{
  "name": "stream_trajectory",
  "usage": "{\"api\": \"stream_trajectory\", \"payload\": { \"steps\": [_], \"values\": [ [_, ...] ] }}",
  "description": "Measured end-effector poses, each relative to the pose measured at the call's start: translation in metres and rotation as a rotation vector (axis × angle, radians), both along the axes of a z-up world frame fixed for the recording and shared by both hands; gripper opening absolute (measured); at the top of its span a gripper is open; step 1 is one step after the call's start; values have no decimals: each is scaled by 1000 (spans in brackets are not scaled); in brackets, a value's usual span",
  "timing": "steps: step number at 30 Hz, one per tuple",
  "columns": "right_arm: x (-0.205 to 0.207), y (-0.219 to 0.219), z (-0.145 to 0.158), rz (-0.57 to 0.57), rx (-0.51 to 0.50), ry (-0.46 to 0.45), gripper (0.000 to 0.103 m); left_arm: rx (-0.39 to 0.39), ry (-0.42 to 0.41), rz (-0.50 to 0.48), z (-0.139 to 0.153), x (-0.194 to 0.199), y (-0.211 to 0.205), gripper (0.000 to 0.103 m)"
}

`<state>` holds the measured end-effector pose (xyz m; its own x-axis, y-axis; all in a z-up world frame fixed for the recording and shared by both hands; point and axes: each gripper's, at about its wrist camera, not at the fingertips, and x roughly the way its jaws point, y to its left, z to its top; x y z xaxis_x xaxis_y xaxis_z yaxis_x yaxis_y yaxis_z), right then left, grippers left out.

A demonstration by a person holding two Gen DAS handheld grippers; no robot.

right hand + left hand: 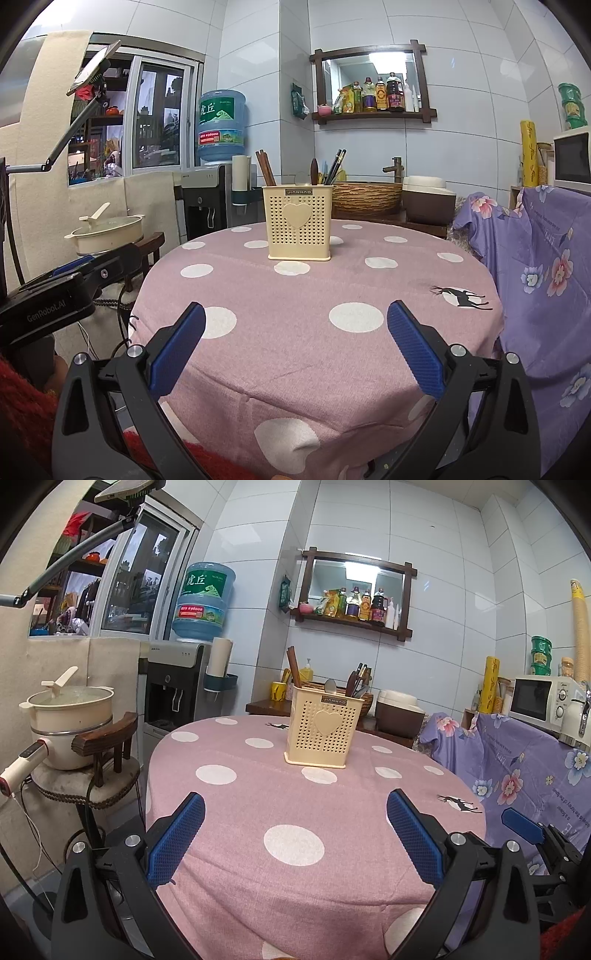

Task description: Organize utensils

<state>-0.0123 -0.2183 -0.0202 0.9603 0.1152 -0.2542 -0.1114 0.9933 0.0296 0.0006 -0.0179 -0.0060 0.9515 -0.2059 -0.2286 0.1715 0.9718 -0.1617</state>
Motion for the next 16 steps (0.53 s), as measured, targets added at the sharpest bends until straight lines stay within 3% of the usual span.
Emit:
{"api": "stream_trajectory", "payload": {
  "steps": [16],
  "values": [
    [3, 1, -3, 3, -1, 14, 97, -4, 8, 11, -3, 1, 0, 98]
  ]
}}
